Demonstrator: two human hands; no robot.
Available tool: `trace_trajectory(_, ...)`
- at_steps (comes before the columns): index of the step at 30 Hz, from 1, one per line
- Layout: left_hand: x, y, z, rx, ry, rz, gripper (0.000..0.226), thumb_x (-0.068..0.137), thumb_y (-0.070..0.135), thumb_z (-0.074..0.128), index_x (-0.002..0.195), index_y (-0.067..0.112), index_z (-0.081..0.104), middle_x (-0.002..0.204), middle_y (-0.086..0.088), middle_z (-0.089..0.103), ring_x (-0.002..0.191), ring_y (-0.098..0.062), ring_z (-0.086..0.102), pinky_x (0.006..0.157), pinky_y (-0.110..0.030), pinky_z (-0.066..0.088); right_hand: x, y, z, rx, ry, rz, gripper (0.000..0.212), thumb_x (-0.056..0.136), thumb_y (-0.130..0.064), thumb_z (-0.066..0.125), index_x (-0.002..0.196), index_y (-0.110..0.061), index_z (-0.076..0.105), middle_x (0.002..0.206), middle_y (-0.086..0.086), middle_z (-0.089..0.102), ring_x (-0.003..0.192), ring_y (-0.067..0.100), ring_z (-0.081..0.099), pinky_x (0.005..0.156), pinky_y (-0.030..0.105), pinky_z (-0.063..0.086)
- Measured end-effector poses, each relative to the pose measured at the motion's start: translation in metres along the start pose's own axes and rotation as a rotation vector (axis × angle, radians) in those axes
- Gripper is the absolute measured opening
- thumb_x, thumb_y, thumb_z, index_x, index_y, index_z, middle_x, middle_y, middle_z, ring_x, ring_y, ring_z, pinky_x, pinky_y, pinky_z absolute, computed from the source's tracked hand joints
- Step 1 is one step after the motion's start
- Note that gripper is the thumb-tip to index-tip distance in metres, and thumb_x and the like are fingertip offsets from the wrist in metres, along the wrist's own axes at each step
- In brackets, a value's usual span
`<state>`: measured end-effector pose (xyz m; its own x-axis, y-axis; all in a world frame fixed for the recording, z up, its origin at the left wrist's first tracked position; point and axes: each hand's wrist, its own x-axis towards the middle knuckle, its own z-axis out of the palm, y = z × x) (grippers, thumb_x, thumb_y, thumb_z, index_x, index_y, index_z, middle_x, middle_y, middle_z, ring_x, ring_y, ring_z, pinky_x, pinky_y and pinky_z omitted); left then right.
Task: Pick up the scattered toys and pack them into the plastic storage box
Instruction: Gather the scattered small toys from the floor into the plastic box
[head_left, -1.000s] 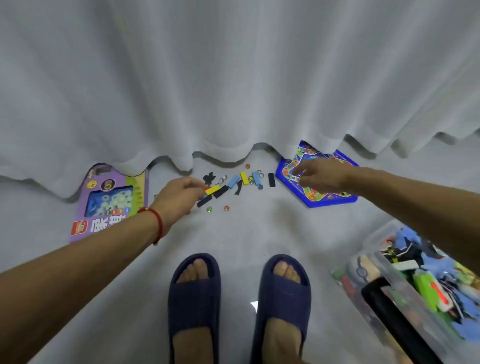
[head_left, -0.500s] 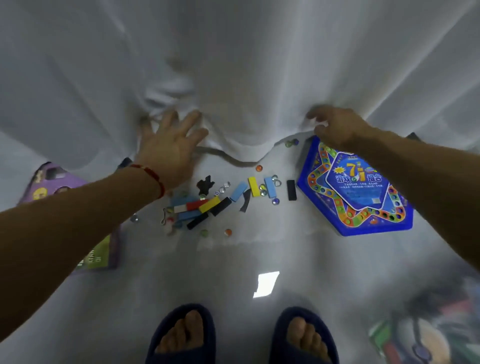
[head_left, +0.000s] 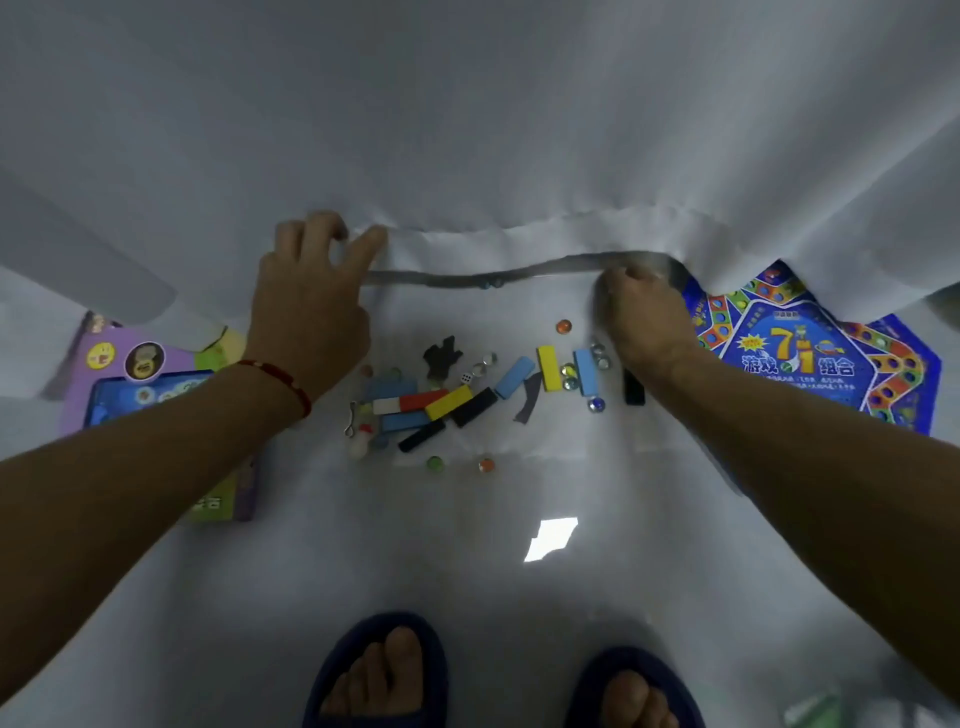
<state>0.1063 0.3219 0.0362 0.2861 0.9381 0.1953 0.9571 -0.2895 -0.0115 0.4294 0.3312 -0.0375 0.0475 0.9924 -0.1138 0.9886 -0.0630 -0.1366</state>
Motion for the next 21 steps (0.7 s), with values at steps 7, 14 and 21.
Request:
trace_trajectory(7,0.012,0.053,0.063,-0.436,-0.293,0.082,0.047,0.089,0.006,0.054,0.136,0.006,0.049,0.132,-0.017,0.049,0.123,-0.032,0.046,0.105,-0.036,0.037,-0.023,-0.02,0.006,-0.031,-0.047,-0.21,0.032,0.089,-0.015,0.068,0.117,-0.001,0.061,0.115,0.019,0.061,0.107,0.035,0.057,0.087,0.045,0.052)
trace_trajectory(14,0.044,0.088,0.099,-0.172,-0.198,0.144,0.051,0.08,0.0,0.07,0.128,0.007,0.054,0.117,-0.019,0.054,0.108,-0.037,0.053,0.082,-0.044,0.053,-0.004,-0.026,0.008,0.219,0.153,-0.212,0.014,0.084,-0.002,0.063,0.093,-0.003,0.073,0.089,0.016,0.068,0.088,0.035,0.062,0.076,0.046,0.052)
trace_trajectory(21,0.064,0.093,0.101,-0.238,-0.198,0.217,0.009,0.085,-0.006,0.059,0.091,-0.004,0.065,0.095,-0.026,0.061,0.089,-0.041,0.059,0.072,-0.044,0.045,0.0,-0.03,0.02,0.16,0.007,-0.305,0.011,0.086,-0.004,0.063,0.094,-0.007,0.071,0.093,0.014,0.064,0.087,0.032,0.059,0.074,0.039,0.048)
